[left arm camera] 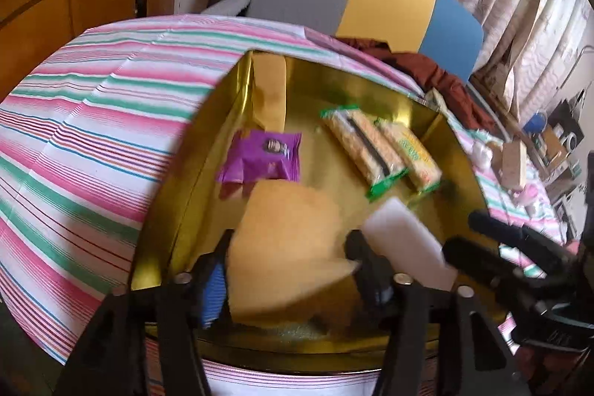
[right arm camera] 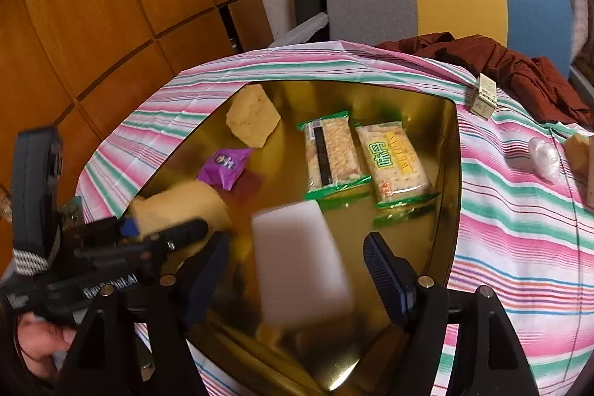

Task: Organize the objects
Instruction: 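Lift and carry the eraser block and sponge toward the gold tray, then lower eraser block and sponge into the gold tray and open both tools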

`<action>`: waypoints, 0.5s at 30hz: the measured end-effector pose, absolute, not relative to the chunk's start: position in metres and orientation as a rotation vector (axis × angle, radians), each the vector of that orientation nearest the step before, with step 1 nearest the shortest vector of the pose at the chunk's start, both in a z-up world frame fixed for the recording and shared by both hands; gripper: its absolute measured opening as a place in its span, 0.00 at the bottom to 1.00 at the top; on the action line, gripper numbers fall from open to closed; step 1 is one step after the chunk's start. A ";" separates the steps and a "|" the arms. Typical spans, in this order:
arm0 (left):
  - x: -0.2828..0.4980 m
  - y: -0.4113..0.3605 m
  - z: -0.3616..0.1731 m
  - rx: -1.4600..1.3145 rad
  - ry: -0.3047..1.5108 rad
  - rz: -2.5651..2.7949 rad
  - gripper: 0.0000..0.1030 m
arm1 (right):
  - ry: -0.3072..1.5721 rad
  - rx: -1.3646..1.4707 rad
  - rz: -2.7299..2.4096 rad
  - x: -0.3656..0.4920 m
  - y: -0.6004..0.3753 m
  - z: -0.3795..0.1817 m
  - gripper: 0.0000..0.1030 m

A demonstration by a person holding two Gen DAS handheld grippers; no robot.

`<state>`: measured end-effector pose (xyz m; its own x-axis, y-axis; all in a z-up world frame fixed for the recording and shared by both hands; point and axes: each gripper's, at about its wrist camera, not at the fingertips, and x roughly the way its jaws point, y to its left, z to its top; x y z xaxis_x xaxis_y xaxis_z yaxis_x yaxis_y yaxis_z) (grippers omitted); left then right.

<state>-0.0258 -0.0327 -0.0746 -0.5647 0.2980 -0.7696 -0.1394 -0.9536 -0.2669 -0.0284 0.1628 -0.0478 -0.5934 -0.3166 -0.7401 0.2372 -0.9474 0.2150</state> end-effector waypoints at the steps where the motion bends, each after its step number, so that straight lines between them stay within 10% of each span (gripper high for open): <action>1: -0.026 -0.033 -0.073 -1.305 -0.261 2.575 0.72 | -0.138 1.212 -2.552 -0.026 0.163 -0.048 0.74; 15: -0.021 -0.029 -0.062 -1.250 -0.413 2.580 0.72 | -0.229 1.165 -2.594 -0.015 0.186 -0.043 0.75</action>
<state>-0.0209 -0.0288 -0.0616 -0.6029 0.3373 -0.7230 -0.0950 -0.9301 -0.3548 -0.0150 0.1860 -0.0427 -0.6319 -0.3233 -0.7044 0.1948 -0.9459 0.2594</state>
